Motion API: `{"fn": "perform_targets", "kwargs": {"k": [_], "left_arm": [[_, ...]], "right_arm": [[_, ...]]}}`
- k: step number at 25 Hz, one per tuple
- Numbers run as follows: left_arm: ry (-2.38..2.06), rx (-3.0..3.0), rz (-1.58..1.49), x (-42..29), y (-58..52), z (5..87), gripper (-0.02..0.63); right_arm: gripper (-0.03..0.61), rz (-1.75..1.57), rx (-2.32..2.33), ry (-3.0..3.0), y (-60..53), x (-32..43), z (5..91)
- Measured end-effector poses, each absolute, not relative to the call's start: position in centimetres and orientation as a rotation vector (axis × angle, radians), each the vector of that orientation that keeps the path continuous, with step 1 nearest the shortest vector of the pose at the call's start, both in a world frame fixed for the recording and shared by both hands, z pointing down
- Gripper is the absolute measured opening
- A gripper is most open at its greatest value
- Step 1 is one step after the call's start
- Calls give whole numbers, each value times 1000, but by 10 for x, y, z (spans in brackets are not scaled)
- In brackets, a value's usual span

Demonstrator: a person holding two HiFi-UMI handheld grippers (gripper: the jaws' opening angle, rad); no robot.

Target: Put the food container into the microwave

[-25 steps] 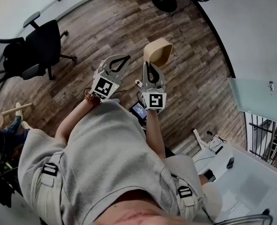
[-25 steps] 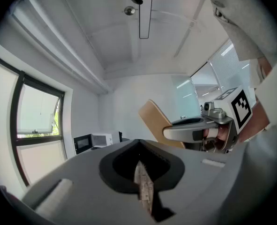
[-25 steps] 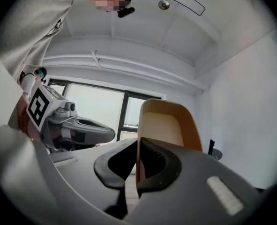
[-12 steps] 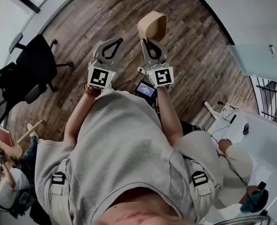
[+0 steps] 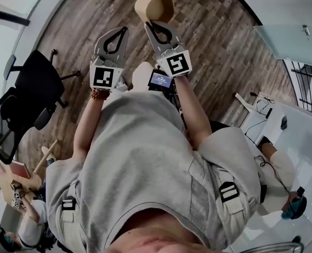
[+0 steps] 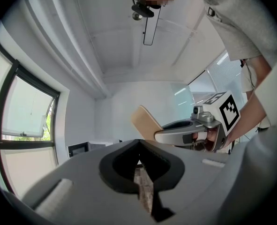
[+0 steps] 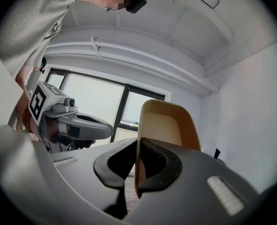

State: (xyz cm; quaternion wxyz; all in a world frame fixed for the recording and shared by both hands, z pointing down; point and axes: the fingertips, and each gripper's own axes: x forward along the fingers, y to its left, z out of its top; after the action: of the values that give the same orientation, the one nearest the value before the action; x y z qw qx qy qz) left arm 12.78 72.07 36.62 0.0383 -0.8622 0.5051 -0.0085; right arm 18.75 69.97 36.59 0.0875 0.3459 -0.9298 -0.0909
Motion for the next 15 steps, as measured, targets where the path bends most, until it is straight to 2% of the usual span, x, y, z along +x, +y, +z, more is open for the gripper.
{"fn": "perform_targets", "kwargs": {"k": [15], "left_arm": [[1701,-2566,-163,161,546,393,2]], "right_arm": [[31,-255,934,-2913,492,220,380]]}}
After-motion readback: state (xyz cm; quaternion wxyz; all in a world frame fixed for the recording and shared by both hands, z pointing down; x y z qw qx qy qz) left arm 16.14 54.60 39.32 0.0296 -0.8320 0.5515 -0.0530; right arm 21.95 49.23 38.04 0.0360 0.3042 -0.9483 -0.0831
